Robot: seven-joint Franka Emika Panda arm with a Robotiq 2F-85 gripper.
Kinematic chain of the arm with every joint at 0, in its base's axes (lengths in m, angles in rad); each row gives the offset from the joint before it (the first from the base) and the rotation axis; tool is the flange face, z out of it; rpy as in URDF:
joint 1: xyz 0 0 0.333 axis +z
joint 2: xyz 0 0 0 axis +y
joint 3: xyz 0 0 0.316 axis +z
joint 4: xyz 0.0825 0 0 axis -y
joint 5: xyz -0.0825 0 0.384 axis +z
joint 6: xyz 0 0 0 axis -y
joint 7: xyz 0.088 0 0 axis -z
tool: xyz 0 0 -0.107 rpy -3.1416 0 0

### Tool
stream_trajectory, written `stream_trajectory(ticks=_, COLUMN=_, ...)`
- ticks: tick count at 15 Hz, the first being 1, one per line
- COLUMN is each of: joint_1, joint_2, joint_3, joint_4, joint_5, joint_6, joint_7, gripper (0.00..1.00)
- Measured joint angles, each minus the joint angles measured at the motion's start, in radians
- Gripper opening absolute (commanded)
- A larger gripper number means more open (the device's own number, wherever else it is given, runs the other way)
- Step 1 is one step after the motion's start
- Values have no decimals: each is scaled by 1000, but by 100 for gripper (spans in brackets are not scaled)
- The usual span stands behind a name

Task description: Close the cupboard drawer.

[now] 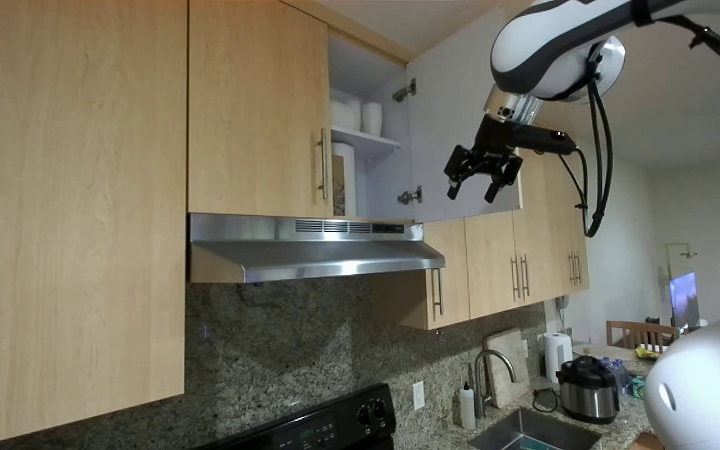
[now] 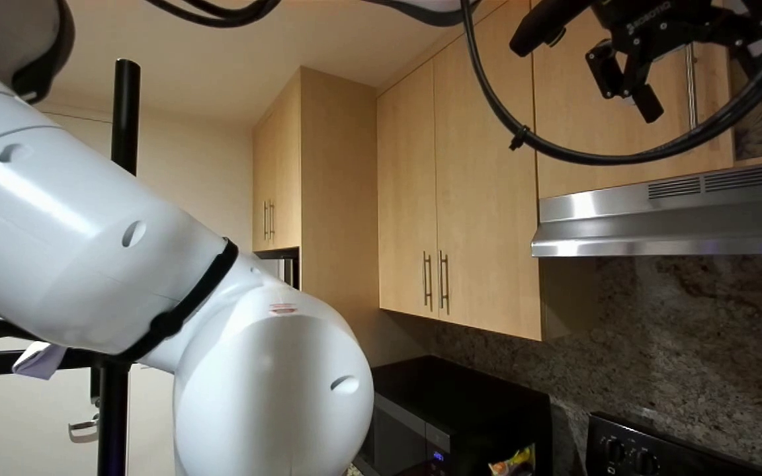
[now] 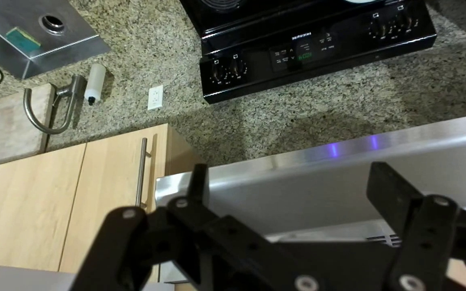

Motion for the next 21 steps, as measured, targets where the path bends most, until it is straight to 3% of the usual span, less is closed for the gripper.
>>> stream_trajectory(ticks=6, joint_1=1, joint_2=0, joint_3=-19, joint_4=7, joint_5=1, joint_6=-3, joint_7=0, gripper=100)
stream_trajectory(ticks=13, joint_1=0, joint_2=15, joint_3=-130, joint_4=77, joint_5=14, joint_6=-48, joint_7=-1, gripper=100)
stream_trajectory(ticks=16, joint_1=-22, joint_2=45, joint_3=-158, joint_4=132, joint_5=14, joint_6=7, joint_7=22, gripper=100)
stream_trajectory(ticks=21, joint_1=-122, joint_2=161, joint_3=-150, joint_4=237, joint_5=14, joint_6=145, joint_7=160, gripper=100)
